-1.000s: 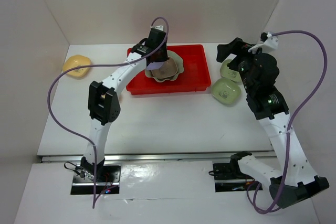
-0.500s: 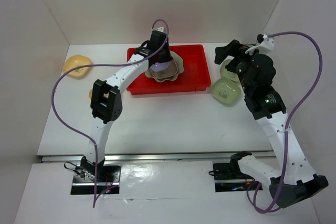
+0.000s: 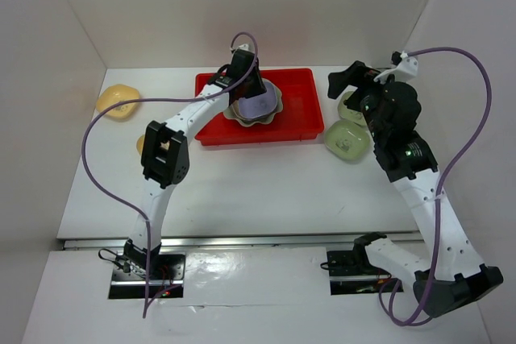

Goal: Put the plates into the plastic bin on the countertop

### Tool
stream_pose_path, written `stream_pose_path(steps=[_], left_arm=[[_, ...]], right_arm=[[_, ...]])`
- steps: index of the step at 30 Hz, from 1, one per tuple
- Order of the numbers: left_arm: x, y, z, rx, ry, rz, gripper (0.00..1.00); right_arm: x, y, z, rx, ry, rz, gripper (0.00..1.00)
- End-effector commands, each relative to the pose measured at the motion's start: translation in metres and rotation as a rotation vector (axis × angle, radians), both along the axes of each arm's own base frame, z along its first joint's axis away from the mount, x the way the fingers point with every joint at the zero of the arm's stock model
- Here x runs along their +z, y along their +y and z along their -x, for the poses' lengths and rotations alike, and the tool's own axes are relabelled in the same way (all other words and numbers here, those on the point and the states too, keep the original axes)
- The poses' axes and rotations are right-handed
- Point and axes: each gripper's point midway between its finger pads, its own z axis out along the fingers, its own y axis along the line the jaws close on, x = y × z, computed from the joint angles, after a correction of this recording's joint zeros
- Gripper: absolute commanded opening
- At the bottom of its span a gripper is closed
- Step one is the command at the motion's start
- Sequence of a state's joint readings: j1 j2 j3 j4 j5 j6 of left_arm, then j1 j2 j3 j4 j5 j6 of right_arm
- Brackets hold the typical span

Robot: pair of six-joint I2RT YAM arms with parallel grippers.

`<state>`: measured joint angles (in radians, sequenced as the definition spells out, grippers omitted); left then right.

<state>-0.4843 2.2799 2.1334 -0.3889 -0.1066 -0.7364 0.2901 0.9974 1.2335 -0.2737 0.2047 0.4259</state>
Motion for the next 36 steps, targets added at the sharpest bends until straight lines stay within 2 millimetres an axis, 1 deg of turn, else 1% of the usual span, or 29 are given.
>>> stream_pose_path(steps=[1, 3, 5, 6, 7, 8, 11, 12, 13, 14, 15, 16, 17, 19, 20, 21, 23, 24, 25, 26, 27, 28, 29, 30, 31, 32, 33, 34, 36], left_arm=[[0.007, 0.000, -0.006, 0.008, -0.031, 0.021, 0.39], [0.010, 0.004, -0.006, 0.013, -0.040, 0.009, 0.41], [0.030, 0.007, -0.003, 0.020, -0.069, 0.019, 0.44], [0.032, 0.010, -0.001, 0.028, -0.070, 0.014, 0.44], [0.042, 0.011, -0.002, 0.031, -0.095, 0.013, 0.46], [0.042, 0.013, 0.000, 0.031, -0.093, 0.012, 0.46], [0.062, 0.017, 0.005, 0.035, -0.125, 0.015, 0.46], [0.068, 0.020, 0.007, 0.043, -0.133, 0.014, 0.51], [0.091, 0.021, 0.015, 0.039, -0.172, 0.016, 0.58], [0.099, 0.019, 0.022, 0.035, -0.191, 0.005, 0.68], [0.104, 0.029, 0.024, 0.056, -0.211, -0.034, 0.93], [0.126, 0.031, 0.038, 0.049, -0.238, -0.041, 1.00], [0.135, 0.037, 0.044, 0.058, -0.239, -0.046, 1.00], [0.143, 0.049, 0.060, 0.065, -0.222, -0.074, 1.00], [0.138, 0.057, 0.073, 0.060, -0.179, -0.100, 1.00], [0.148, 0.066, 0.089, 0.060, -0.179, -0.100, 1.00], [0.146, 0.079, 0.112, 0.056, -0.139, -0.125, 1.00], [0.148, 0.088, 0.133, 0.055, -0.136, -0.133, 1.00], [0.147, 0.099, 0.142, 0.077, -0.130, -0.153, 1.00], [0.144, 0.109, 0.152, 0.109, -0.114, -0.160, 1.00], [0.124, 0.121, 0.167, 0.124, -0.056, -0.199, 1.00], [0.134, 0.139, 0.179, 0.173, -0.070, -0.200, 1.00], [0.130, 0.152, 0.187, 0.203, -0.049, -0.212, 1.00], [0.127, 0.160, 0.195, 0.217, -0.032, -0.215, 1.00], [0.113, 0.166, 0.205, 0.202, 0.011, -0.219, 1.00], [0.120, 0.172, 0.214, 0.194, -0.007, -0.205, 1.00], [0.118, 0.179, 0.218, 0.200, -0.006, -0.215, 1.00], [0.107, 0.184, 0.227, 0.189, 0.026, -0.244, 1.00], [0.107, 0.199, 0.235, 0.220, 0.026, -0.242, 1.00]], right_arm=[[0.006, 0.003, -0.002, 0.008, -0.032, 0.001, 1.00], [0.003, 0.003, -0.004, 0.008, -0.024, 0.003, 1.00], [0.000, 0.004, -0.007, 0.008, -0.015, 0.006, 1.00], [0.000, 0.004, -0.007, 0.008, -0.015, 0.006, 1.00], [-0.004, 0.005, -0.010, 0.008, -0.003, 0.009, 1.00], [-0.004, 0.005, -0.010, 0.008, -0.003, 0.009, 1.00], [-0.001, 0.007, -0.010, 0.019, -0.013, 0.006, 1.00], [-0.004, 0.005, -0.013, 0.004, -0.005, 0.009, 1.00], [-0.011, 0.003, -0.019, -0.022, 0.014, 0.016, 1.00], [-0.026, -0.008, -0.024, -0.085, 0.064, 0.037, 1.00], [-0.040, -0.014, -0.030, -0.114, 0.107, 0.053, 1.00], [-0.066, -0.015, -0.043, -0.126, 0.184, 0.079, 1.00], [-0.089, -0.024, -0.047, -0.146, 0.259, 0.099, 1.00], [-0.128, -0.032, -0.057, -0.163, 0.358, 0.111, 1.00], [-0.154, -0.035, -0.063, -0.179, 0.421, 0.112, 1.00], [-0.180, -0.051, -0.061, -0.242, 0.479, 0.108, 1.00], [-0.207, -0.068, -0.061, -0.318, 0.543, 0.086, 1.00], [-0.218, -0.084, -0.060, -0.379, 0.565, 0.043, 1.00], [-0.234, -0.092, -0.053, -0.418, 0.607, 0.029, 1.00], [-0.243, -0.097, -0.051, -0.440, 0.627, 0.010, 1.00], [-0.253, -0.104, -0.050, -0.469, 0.650, -0.011, 1.00], [-0.265, -0.104, -0.046, -0.474, 0.676, -0.013, 1.00], [-0.275, -0.108, -0.044, -0.486, 0.703, -0.009, 0.99], [-0.277, -0.113, -0.046, -0.497, 0.702, -0.014, 0.99], [-0.287, -0.116, -0.043, -0.512, 0.726, -0.020, 0.99], [-0.298, -0.114, -0.041, -0.500, 0.749, -0.020, 0.97], [-0.301, -0.116, -0.043, -0.498, 0.755, -0.034, 0.97], [-0.308, -0.120, -0.043, -0.507, 0.762, -0.035, 0.96], [-0.324, -0.124, -0.044, -0.519, 0.800, -0.030, 0.94]])
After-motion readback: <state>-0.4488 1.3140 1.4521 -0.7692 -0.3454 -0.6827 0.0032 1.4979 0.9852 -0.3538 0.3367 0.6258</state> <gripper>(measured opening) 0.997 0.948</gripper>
